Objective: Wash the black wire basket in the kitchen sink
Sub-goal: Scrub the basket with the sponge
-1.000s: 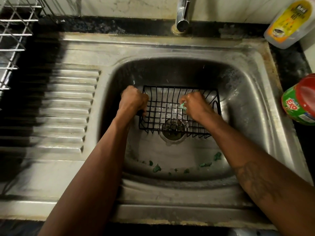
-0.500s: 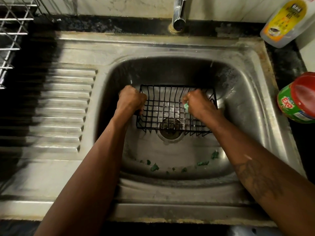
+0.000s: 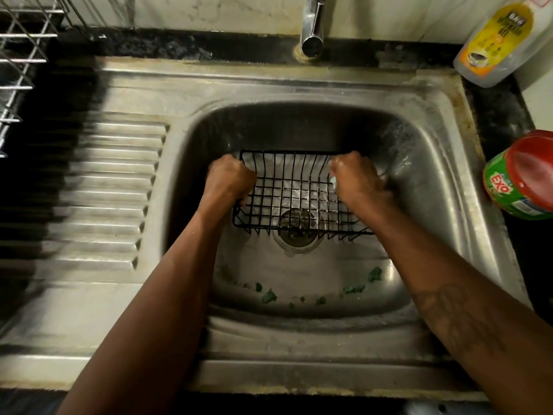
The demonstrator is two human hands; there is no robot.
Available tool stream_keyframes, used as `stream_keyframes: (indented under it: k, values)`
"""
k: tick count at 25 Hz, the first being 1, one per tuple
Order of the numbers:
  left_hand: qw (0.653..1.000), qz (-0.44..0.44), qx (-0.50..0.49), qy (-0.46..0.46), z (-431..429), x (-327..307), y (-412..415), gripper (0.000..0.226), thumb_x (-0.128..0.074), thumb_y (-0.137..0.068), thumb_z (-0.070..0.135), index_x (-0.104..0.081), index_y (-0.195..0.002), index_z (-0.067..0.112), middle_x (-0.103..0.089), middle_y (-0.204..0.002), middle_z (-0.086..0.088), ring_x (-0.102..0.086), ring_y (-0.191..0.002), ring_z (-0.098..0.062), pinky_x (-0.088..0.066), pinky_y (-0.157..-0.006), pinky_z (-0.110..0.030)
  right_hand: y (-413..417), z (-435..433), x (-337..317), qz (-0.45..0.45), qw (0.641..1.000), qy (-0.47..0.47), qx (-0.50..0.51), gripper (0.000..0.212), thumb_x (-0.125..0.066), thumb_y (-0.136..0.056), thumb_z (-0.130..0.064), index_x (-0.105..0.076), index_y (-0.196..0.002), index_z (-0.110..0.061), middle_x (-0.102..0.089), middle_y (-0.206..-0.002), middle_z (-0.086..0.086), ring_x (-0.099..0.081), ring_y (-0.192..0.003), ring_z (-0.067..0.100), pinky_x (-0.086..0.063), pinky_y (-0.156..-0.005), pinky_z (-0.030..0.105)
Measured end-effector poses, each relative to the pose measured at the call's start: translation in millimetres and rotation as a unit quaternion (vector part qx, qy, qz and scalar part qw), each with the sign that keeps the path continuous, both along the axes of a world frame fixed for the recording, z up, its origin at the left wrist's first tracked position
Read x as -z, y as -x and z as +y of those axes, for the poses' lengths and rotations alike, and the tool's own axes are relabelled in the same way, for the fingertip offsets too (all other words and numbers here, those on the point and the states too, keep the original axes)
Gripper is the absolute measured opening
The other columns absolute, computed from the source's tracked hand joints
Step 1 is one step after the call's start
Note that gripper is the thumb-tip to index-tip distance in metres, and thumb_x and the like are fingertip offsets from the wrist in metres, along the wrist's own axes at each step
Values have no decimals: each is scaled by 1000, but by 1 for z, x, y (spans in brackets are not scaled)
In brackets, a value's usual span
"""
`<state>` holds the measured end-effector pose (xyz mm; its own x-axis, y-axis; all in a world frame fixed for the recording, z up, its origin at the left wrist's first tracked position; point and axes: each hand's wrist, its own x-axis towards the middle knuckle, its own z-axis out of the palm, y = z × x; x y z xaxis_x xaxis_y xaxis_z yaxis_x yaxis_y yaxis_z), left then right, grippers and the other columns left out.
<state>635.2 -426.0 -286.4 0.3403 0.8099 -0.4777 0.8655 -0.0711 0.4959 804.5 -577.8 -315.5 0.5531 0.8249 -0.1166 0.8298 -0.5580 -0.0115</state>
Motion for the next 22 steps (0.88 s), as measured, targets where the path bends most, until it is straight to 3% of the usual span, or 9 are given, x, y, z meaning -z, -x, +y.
stream_keyframes:
  k: [2,4,7,9,11,13,16,19,22]
  values:
    - [1000,-1,-23,17,-4,-1,0,25,-53,-102,11,-60,-78,6,-66,-65,-7,-66,-54,-14,-51,-46,-22,13,2,1,-39,998,49,-18,24,-60,-88,10,-71,-103,-5,-69,-97,14,-70,-91,29,-57,-74,37]
    - [999,-3,-41,36,-6,-1,-2,18,-55,-101,11,-63,-86,5,-70,-71,-10,-68,-57,-16,-54,-48,-24,22,3,2,-23,992,123,-12,26,-60,-89,6,-71,-109,-5,-68,-107,15,-69,-100,30,-55,-77,36]
    - [997,-11,-56,56,-4,-2,-1,17,-56,-100,12,-68,-92,2,-74,-74,-13,-71,-57,-20,-56,-49,-29,17,1,4,78,972,221,13,29,-63,-90,-4,-66,-119,-7,-64,-118,16,-66,-104,30,-53,-78,33]
    - [997,-12,-50,62,-6,-1,0,18,-56,-101,13,-69,-92,2,-74,-75,-13,-71,-56,-21,-57,-50,-30,13,-1,6,121,959,256,24,27,-65,-86,-7,-64,-113,-8,-65,-116,15,-66,-103,30,-55,-78,30]
    - [997,-10,-42,71,-7,0,1,20,-56,-101,12,-70,-91,1,-74,-73,-13,-71,-54,-21,-55,-47,-29,10,-2,11,125,964,232,30,18,-66,-84,-9,-63,-101,-11,-67,-113,14,-67,-103,30,-56,-81,29]
    - [994,-10,-48,98,-5,1,0,23,-56,-102,14,-71,-92,-1,-74,-70,-14,-71,-53,-22,-53,-45,-27,4,-1,19,138,969,192,68,20,-69,-82,-9,-67,-102,-11,-67,-109,12,-67,-102,29,-55,-80,28]
    - [989,2,-56,139,-4,0,-2,26,-53,-105,18,-68,-94,-1,-73,-74,-15,-70,-56,-23,-53,-42,-26,-1,8,26,155,971,100,152,17,-75,-81,-9,-72,-97,-13,-67,-98,7,-67,-86,22,-52,-67,23]
    - [981,-13,-69,181,-9,1,-7,25,-47,-106,15,-61,-93,-2,-72,-76,-17,-72,-67,-29,-65,-73,-44,28,27,29,196,968,-71,140,9,-67,-89,-8,-67,-89,-17,-62,-90,1,-59,-75,12,-45,-56,21]
    - [981,-5,-60,182,-11,5,-11,22,-48,-105,12,-59,-89,0,-72,-77,-17,-71,-67,-28,-64,-78,-46,68,40,31,356,927,-115,22,29,-45,-100,-12,-68,-82,-17,-65,-82,8,-65,-71,20,-60,-62,43]
